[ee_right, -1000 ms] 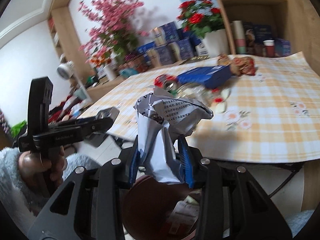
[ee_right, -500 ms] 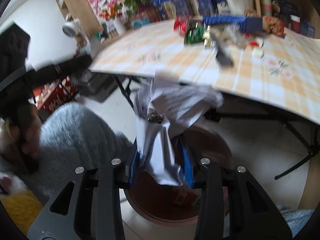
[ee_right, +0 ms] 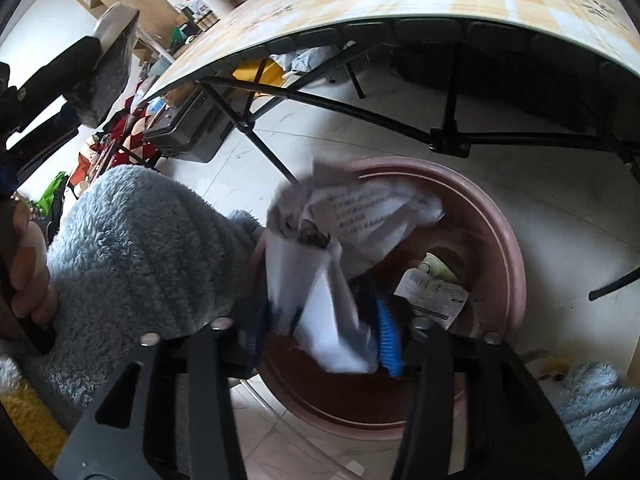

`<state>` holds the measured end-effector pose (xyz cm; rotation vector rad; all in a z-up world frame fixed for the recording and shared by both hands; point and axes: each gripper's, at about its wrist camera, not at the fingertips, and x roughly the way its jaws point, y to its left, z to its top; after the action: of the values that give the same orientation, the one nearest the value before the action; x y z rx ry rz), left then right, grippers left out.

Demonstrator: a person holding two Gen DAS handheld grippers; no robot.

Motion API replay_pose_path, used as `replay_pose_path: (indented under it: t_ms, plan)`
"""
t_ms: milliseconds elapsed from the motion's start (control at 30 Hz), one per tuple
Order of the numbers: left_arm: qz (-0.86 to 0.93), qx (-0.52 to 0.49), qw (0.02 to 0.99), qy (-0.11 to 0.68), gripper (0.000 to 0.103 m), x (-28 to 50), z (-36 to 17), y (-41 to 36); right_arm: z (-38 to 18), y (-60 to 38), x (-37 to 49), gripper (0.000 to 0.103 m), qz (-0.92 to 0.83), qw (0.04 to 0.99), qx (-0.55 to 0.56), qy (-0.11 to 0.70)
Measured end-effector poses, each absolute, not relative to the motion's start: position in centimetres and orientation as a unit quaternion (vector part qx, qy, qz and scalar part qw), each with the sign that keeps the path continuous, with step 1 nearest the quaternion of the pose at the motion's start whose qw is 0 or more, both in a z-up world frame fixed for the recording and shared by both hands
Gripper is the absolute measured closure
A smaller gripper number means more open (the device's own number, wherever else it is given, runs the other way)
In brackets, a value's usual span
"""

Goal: Collect trash

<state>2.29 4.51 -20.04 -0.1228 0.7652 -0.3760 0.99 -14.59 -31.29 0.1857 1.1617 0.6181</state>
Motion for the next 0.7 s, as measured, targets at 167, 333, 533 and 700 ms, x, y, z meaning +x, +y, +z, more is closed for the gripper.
replay_pose_path:
  t_ms: [167, 333, 533, 700]
  plan:
    - [-0.178, -0.069, 0.904, 0.382, 0.043, 2.7, -20.5, 4.7, -30.4, -15.0, 1.2, 0.021, 0.275, 0.800, 0.093, 0.525]
    - [-0.180, -0.061, 0.902, 0.387, 0.043, 2.9, -20.8, 4.2, -28.1, -16.8, 0.9, 0.007, 0.234, 0.843, 0.077, 0.479]
    - [-0.189, -0.041, 0.895, 0.402, 0.043, 3.2, -21.6, 2.7, -24.4, -18.7, -0.1, 0.006, 0.150, 0.902, 0.028, 0.403]
    - [-0.196, -0.023, 0.883, 0.426, 0.043, 3.8, -22.8, 1.4, -22.2, -22.1, -0.6, 0.006, 0.076, 0.933, 0.030, 0.349]
